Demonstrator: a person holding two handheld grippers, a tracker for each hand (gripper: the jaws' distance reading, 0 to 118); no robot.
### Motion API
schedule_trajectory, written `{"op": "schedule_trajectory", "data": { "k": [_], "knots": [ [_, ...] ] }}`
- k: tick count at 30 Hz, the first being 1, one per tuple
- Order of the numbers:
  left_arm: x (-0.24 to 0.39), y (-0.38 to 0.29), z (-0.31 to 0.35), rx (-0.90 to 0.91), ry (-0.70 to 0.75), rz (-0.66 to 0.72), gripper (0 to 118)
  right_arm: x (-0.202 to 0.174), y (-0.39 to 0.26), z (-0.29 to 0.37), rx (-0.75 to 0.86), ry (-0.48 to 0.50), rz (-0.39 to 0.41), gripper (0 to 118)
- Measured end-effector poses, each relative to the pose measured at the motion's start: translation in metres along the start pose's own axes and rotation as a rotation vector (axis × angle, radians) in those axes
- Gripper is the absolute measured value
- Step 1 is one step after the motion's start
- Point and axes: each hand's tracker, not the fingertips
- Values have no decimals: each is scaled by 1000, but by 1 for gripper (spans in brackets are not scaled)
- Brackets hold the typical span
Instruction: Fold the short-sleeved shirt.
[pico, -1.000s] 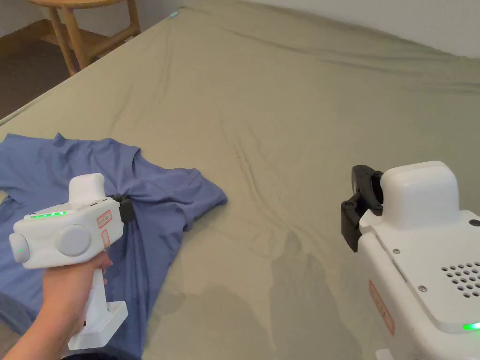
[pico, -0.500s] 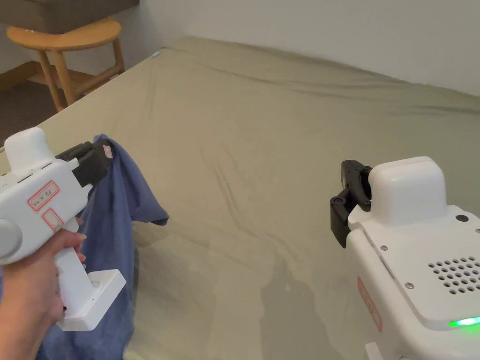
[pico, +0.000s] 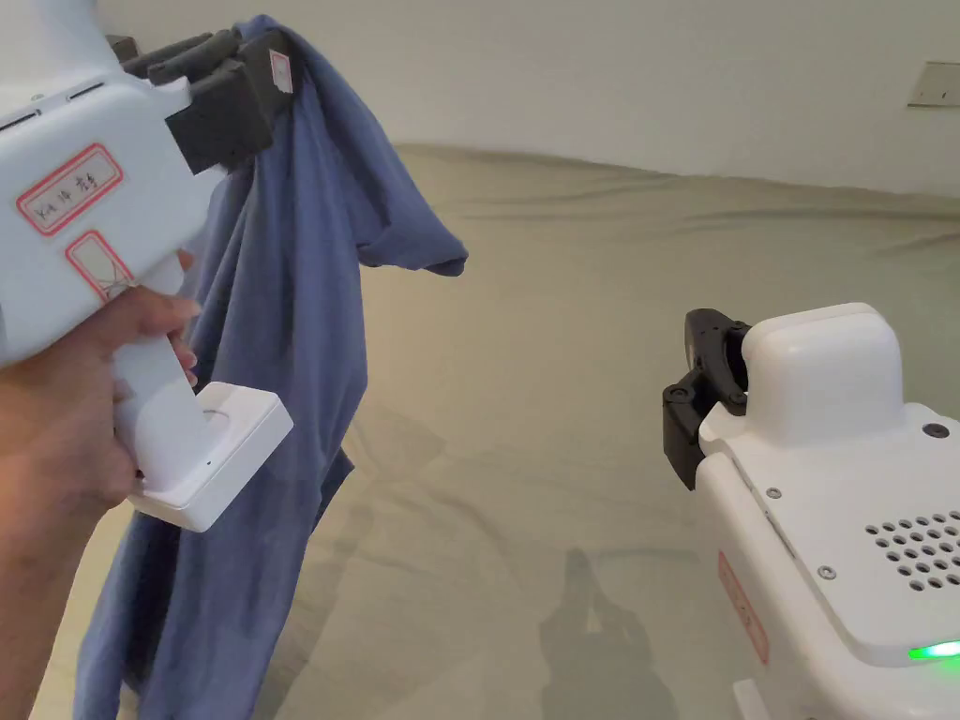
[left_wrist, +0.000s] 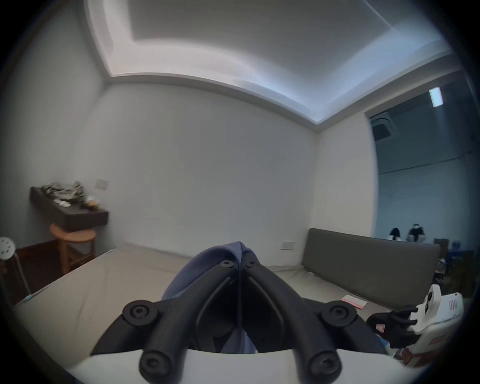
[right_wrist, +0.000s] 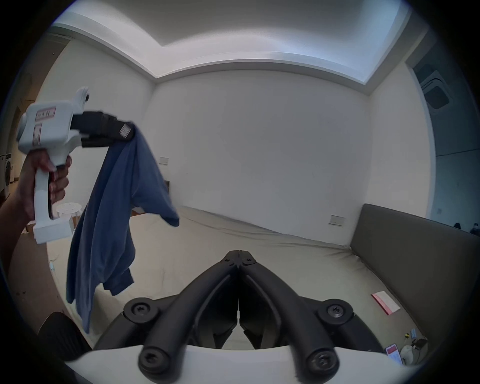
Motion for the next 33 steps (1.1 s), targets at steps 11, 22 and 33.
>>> {"op": "schedule_trajectory", "data": {
  "k": [11,22,33],
  "knots": [
    [113,-91,-144,-252,-192,-102,0,90,-26,25,-60,-224,-16,2],
    [164,-344,-243,-813,-132,-213,0,152,-90,7,-213,-315,-78,2],
    [137,-409,-227,-970,-48,-157,28,161,-112,-11,-279,-311,-89,2]
  ]
}}
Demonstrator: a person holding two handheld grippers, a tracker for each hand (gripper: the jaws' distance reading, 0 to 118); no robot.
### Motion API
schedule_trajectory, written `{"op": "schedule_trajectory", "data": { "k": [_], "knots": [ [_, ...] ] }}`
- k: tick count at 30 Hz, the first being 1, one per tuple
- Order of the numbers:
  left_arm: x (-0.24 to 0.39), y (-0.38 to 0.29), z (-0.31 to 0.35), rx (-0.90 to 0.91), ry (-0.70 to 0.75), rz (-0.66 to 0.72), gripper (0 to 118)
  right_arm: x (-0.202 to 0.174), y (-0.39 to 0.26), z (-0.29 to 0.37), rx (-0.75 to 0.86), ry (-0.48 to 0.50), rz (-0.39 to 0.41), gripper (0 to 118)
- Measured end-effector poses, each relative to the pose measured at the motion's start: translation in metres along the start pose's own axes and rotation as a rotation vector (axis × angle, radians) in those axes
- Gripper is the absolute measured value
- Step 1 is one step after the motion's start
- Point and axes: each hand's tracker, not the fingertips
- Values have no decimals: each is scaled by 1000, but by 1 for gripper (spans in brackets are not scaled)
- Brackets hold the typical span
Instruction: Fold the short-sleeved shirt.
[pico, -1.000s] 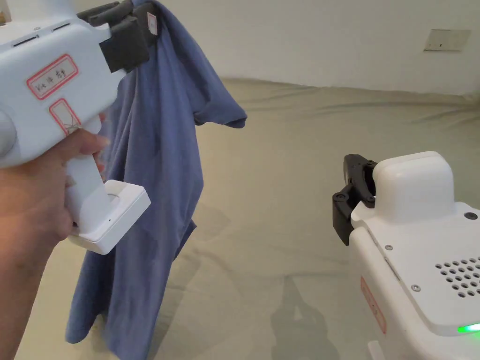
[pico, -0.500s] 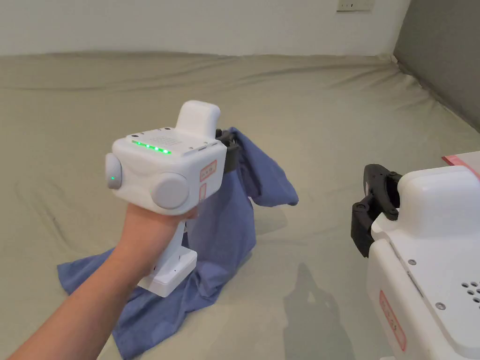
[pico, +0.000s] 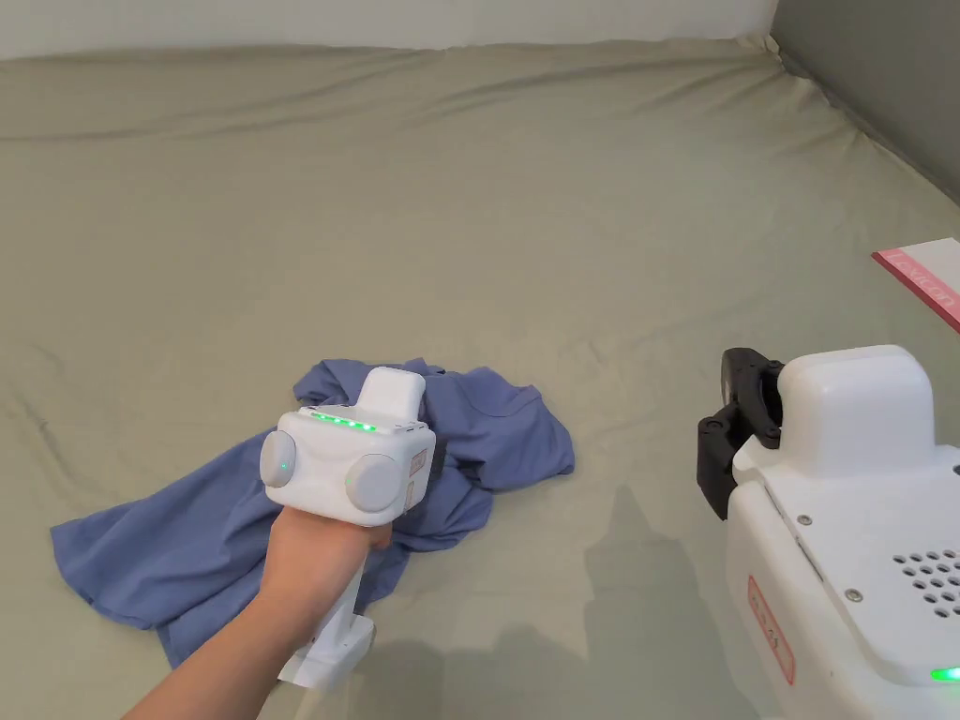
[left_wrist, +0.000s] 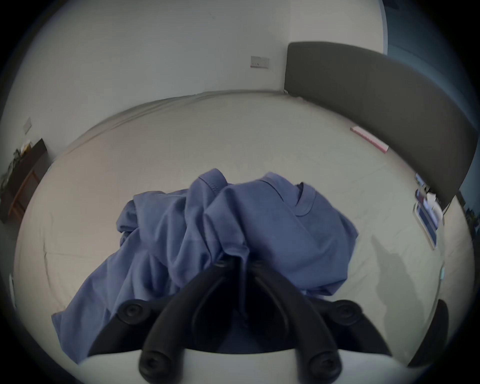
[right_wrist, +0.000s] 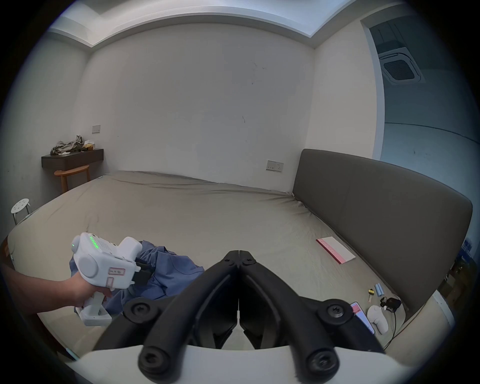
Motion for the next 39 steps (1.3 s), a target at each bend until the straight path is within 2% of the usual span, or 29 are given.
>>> {"op": "schedule_trajectory", "data": {
  "k": [1,2,3,4,5,7,10,13,17,19,20,24,26,39],
  "knots": [
    [-4,2,10,13,-8,22,58,-3,2,2,5,5,8,2],
    [-8,4,20,33,-23,39,94,-5,4,3,10,10,14,2],
    [-14,5,35,65,-39,52,118,-7,8,4,18,15,22,2],
    [-17,6,55,118,-36,58,113,-10,12,6,27,20,28,2],
    [-24,9,80,276,-16,81,113,-12,15,8,37,25,33,2],
    [-35,11,125,293,9,80,116,-19,25,13,65,38,43,2],
    [-42,16,197,463,74,110,116,-31,41,22,112,56,60,2],
    [-50,13,259,604,194,107,116,-45,59,32,164,83,67,2],
    [-52,1,324,708,325,144,115,-66,75,45,221,126,72,2],
    [-49,-8,348,730,369,152,108,-77,81,51,244,145,81,2],
    [-48,-13,355,744,389,152,100,-82,82,54,251,154,83,2],
    [-37,-31,373,775,467,125,18,-101,84,63,269,193,93,2],
    [-35,-37,373,783,478,118,2,-109,82,65,272,205,100,2],
    [-23,-56,358,692,467,36,0,-126,67,61,233,224,114,2]
  ]
}}
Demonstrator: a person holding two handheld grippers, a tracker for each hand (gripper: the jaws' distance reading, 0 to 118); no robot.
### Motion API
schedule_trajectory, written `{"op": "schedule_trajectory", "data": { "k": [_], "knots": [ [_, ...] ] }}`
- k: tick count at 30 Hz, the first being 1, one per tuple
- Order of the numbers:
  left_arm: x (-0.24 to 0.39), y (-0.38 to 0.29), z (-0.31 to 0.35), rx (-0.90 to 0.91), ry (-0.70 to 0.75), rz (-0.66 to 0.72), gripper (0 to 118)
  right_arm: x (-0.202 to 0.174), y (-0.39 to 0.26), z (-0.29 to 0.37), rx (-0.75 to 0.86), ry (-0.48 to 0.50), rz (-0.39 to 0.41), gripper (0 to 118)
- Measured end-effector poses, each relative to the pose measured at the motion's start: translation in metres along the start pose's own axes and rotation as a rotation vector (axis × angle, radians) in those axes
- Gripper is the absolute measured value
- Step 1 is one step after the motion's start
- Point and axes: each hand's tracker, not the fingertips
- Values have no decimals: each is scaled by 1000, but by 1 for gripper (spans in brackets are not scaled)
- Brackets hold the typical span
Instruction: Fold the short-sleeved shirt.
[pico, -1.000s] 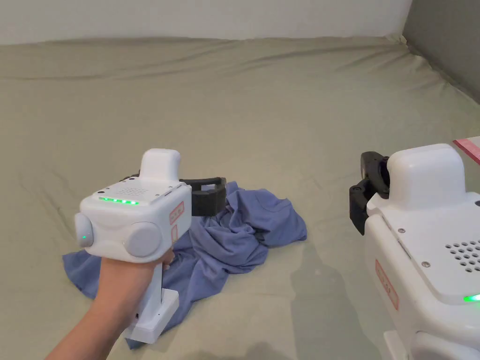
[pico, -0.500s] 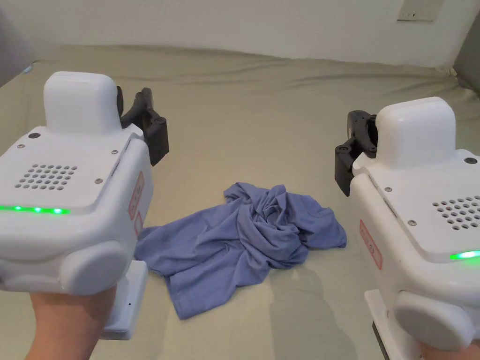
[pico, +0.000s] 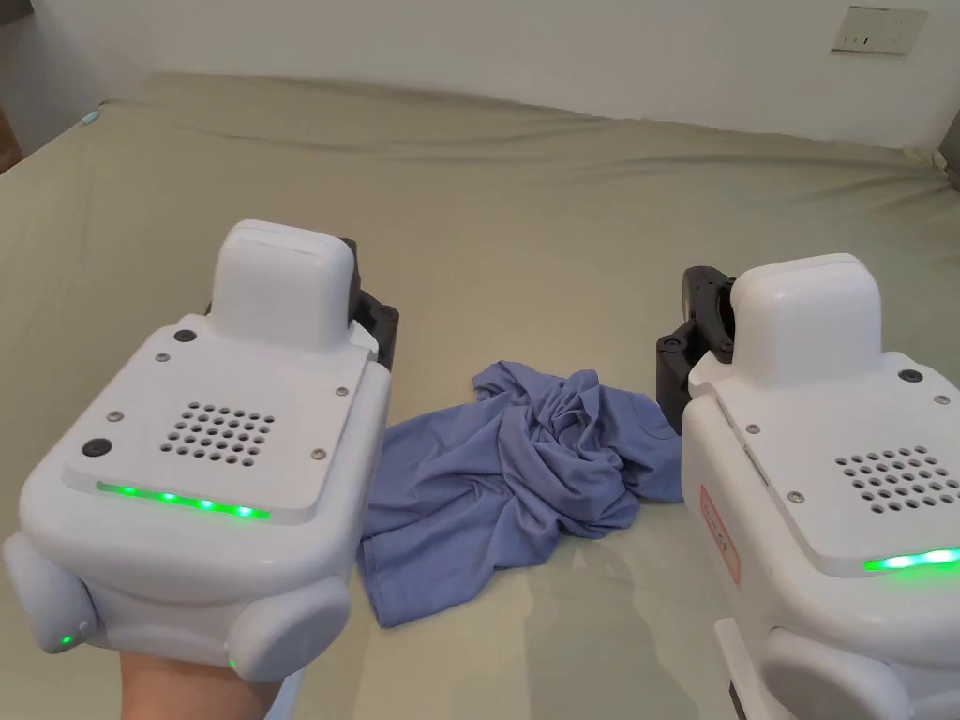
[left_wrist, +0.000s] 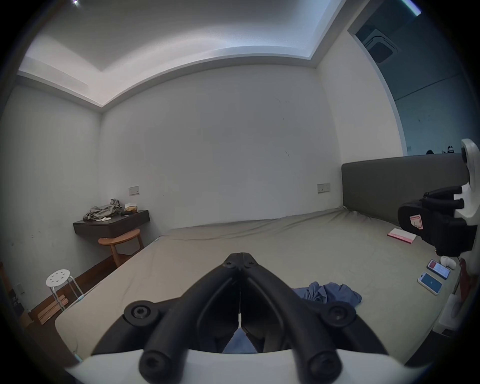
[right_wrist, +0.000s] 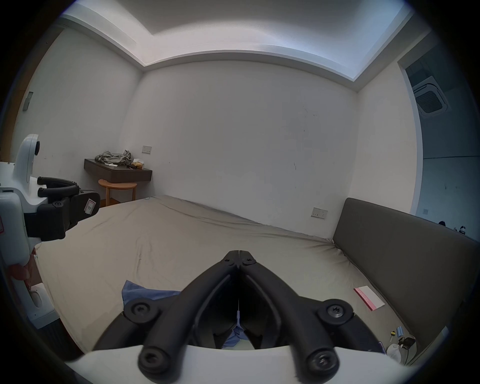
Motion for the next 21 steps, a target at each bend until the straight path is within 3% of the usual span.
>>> {"op": "schedule_trajectory", "data": {
  "k": [3,6,14,15,17,20,21],
  "knots": [
    [2,-12,-10,-65,-31,-10,0,1,-5,-4,-16,0,1,2],
    [6,-37,-31,-242,-87,-11,0,2,-13,-10,-37,-1,0,2],
    [25,-163,-78,-689,-158,29,0,17,-41,-29,-117,-14,-11,2],
    [27,-179,-85,-749,-157,44,5,20,-45,-31,-128,-18,-12,2],
    [26,-202,-95,-829,-130,114,21,25,-52,-34,-144,-25,-12,2],
    [27,-227,-110,-926,-111,187,109,32,-60,-38,-166,-38,-10,2],
    [28,-233,-116,-945,-119,195,117,35,-63,-39,-175,-43,-9,2]
  ]
}}
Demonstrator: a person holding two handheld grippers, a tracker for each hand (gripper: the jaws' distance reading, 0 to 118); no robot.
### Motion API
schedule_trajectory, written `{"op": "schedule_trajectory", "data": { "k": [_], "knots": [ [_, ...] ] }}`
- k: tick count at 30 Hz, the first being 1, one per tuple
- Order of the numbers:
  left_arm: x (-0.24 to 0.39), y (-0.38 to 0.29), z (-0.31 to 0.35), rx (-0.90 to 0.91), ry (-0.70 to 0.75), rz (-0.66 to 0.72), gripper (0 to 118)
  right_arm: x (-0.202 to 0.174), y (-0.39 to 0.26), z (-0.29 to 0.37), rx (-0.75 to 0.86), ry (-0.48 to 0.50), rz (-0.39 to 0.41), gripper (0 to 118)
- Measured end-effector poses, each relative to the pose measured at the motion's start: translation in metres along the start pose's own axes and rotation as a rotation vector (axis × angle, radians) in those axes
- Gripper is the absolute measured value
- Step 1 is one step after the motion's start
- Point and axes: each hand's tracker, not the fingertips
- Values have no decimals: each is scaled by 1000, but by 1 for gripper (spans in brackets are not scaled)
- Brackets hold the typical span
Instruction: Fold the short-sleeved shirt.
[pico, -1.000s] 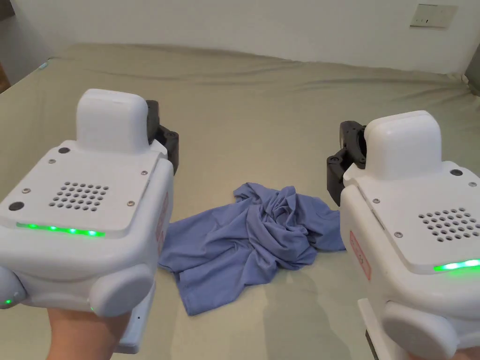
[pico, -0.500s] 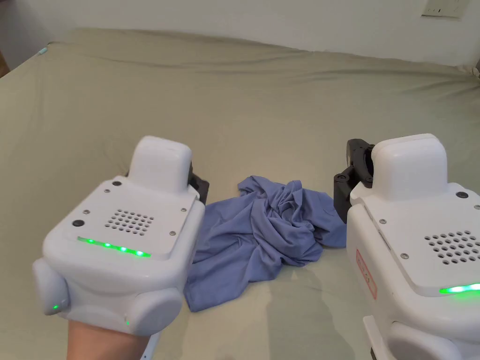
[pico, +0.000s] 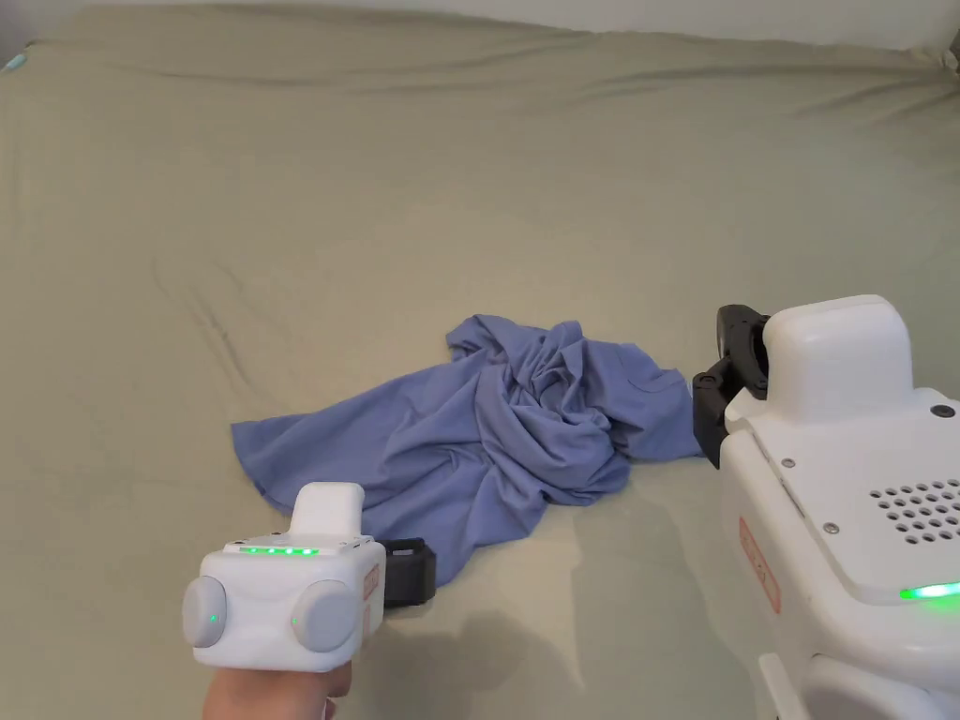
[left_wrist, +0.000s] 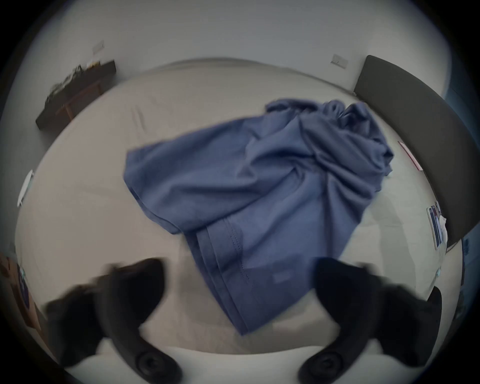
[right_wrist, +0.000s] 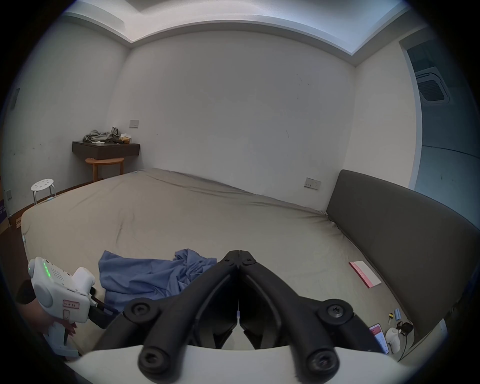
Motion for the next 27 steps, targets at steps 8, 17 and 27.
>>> {"op": "schedule_trajectory", "data": {
  "k": [8,17,27],
  "knots": [
    [11,11,-22,-18,60,-21,116,17,-19,-15,-62,-33,-1,2],
    [25,20,6,89,46,-171,23,21,-35,-46,-143,-12,25,2],
    [-8,43,78,294,-7,-105,6,42,-68,-156,-421,68,-54,82]
  ]
}}
